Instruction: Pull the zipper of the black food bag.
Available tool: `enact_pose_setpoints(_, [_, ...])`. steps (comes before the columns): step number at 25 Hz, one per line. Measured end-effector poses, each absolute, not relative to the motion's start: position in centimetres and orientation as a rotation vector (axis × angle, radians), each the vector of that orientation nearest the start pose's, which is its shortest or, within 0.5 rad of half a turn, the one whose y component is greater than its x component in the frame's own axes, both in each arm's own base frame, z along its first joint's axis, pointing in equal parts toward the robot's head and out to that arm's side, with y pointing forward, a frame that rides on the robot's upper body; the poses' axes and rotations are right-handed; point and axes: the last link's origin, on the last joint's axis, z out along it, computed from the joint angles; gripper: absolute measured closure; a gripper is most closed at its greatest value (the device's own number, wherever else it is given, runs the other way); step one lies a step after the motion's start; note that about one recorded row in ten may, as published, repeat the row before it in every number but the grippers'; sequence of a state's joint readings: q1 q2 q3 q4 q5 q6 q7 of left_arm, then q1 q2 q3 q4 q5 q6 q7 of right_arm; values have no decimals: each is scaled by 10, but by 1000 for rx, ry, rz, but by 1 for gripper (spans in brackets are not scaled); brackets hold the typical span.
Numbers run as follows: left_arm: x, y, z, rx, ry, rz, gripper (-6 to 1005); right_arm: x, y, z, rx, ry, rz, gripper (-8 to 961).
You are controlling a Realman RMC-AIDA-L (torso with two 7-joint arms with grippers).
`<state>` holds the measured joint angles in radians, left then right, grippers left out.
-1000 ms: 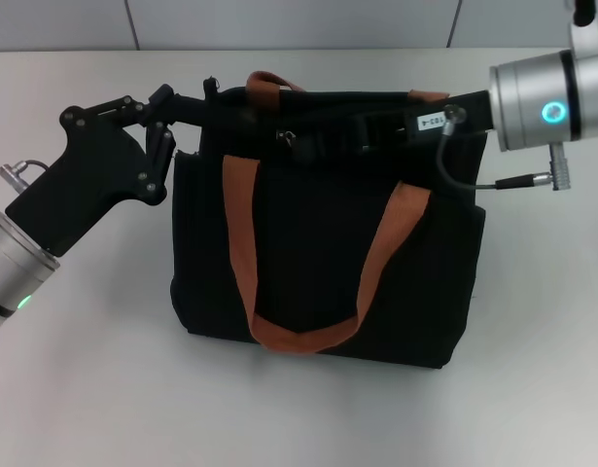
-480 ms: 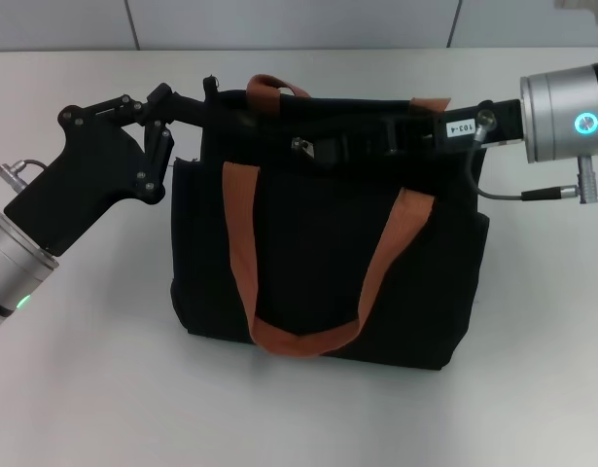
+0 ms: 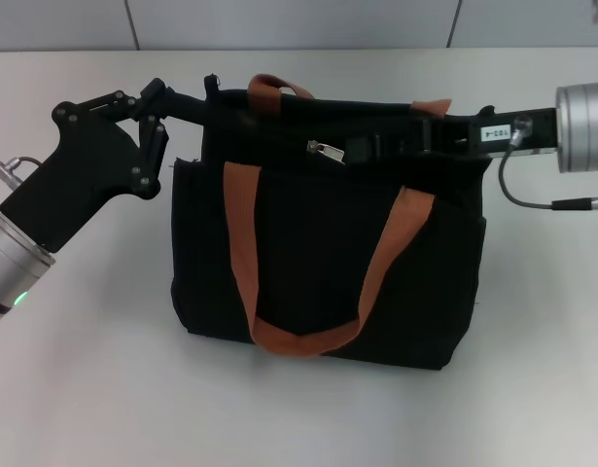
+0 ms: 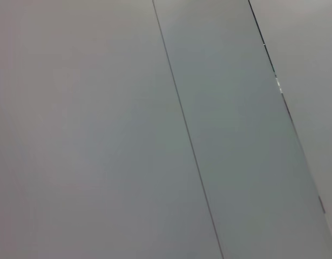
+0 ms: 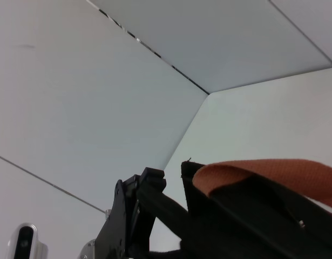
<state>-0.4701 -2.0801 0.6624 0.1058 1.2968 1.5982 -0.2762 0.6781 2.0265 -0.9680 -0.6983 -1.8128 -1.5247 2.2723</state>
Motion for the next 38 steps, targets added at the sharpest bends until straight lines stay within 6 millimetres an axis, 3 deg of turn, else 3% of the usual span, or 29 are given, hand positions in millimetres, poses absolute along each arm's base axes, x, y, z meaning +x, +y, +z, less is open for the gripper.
enact_pose_setpoints(12, [-273, 303, -14, -2000, -19, -973, 945, 192, 366, 4, -2669, 1569, 799, 955])
enact_pose_setpoints(22, [-272, 303, -14, -2005, -23, -986, 945, 177, 363, 24, -2735, 1547, 956, 955])
enact_pose_setpoints(35, [-270, 302, -16, -2021, -38, -1006, 946, 170, 372, 32, -2699, 1905, 920, 954])
enact_pose_setpoints(38, [-270, 303, -16, -2027, -63, -1026, 946, 162, 376, 34, -2693, 1965, 886, 861])
